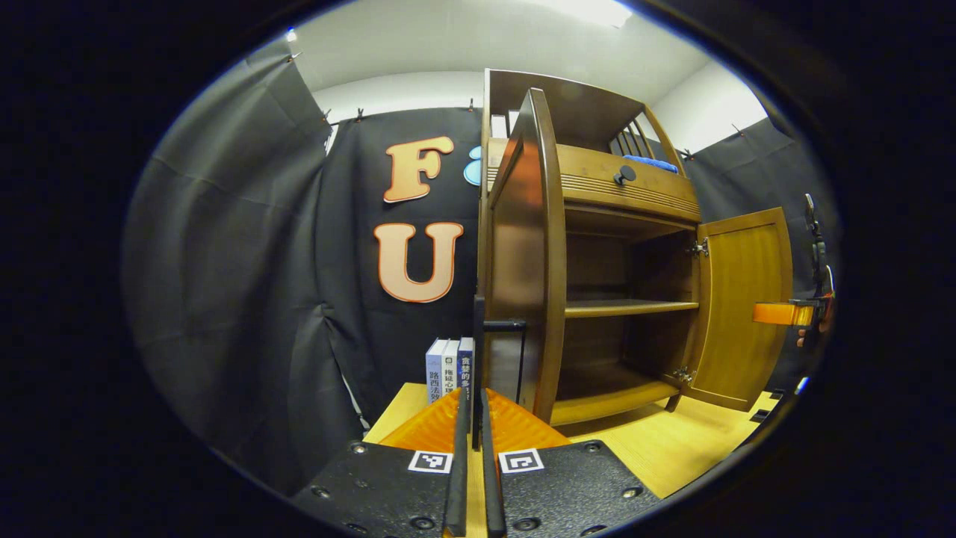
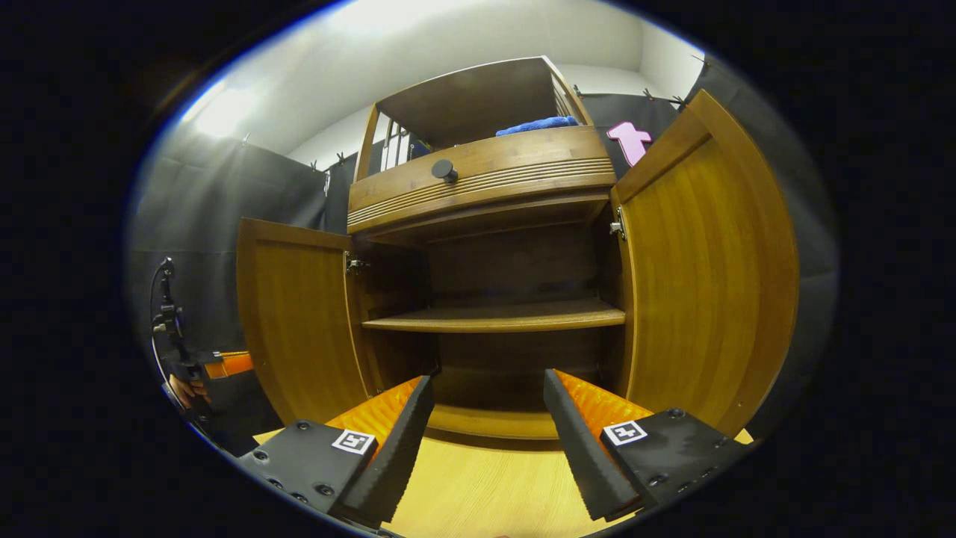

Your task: Open the right door of the double-door shoe cabinet with the right hand, and open the left door with the left hand.

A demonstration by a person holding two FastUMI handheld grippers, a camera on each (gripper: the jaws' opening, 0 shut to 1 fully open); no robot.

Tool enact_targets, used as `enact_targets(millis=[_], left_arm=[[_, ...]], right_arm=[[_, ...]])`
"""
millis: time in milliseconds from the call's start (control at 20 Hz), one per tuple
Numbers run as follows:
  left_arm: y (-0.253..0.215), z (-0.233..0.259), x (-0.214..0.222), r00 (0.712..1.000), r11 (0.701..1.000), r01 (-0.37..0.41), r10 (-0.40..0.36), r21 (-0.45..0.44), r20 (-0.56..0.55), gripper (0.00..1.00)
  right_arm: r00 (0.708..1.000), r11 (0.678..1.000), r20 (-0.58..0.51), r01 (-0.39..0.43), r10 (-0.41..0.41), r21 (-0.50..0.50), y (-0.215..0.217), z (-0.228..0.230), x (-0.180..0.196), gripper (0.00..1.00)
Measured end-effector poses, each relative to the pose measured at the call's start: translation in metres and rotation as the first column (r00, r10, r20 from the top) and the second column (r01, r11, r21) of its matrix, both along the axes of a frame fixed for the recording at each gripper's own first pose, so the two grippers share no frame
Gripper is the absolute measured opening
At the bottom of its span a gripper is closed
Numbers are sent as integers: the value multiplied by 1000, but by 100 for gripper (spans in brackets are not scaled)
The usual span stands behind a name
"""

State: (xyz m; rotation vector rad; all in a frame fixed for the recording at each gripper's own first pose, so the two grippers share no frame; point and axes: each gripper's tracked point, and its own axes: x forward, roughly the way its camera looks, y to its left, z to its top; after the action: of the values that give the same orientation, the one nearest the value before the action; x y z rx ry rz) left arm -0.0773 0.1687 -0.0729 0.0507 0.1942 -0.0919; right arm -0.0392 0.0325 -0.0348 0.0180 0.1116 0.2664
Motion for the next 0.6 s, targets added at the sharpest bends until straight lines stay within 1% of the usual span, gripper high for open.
enact_targets(millis=[100,150,200,250,350,500,550,600], left_arm=[[-12,16,-13,1000,1000,-5,5,-5,24,5],[-24,26,-19,999,1000,9,-9,1,46,0],[-38,39,-20,997,1000,25,-25,4,73,5],[-55,48,-19,995,999,46,-45,-15,94,0],[-99,55,-20,989,990,109,-100,-84,108,0],[-149,61,-9,979,977,171,-155,-124,128,0],[-162,60,-1,978,974,184,-167,-131,129,0],[-169,59,11,980,976,173,-158,-130,118,0]], right_arm=[[1000,1000,2,-8,8,7,4,2,4,96],[1000,1000,2,-15,15,14,6,3,5,96],[1000,1000,0,-21,21,20,9,4,8,96],[1000,999,0,-27,27,27,10,4,10,96],[1000,999,2,-31,31,35,14,6,11,96],[1000,999,11,-22,22,25,11,7,7,96],[1000,1000,12,-15,14,14,9,7,6,96],[1000,1000,15,-3,3,3,4,8,5,96]])
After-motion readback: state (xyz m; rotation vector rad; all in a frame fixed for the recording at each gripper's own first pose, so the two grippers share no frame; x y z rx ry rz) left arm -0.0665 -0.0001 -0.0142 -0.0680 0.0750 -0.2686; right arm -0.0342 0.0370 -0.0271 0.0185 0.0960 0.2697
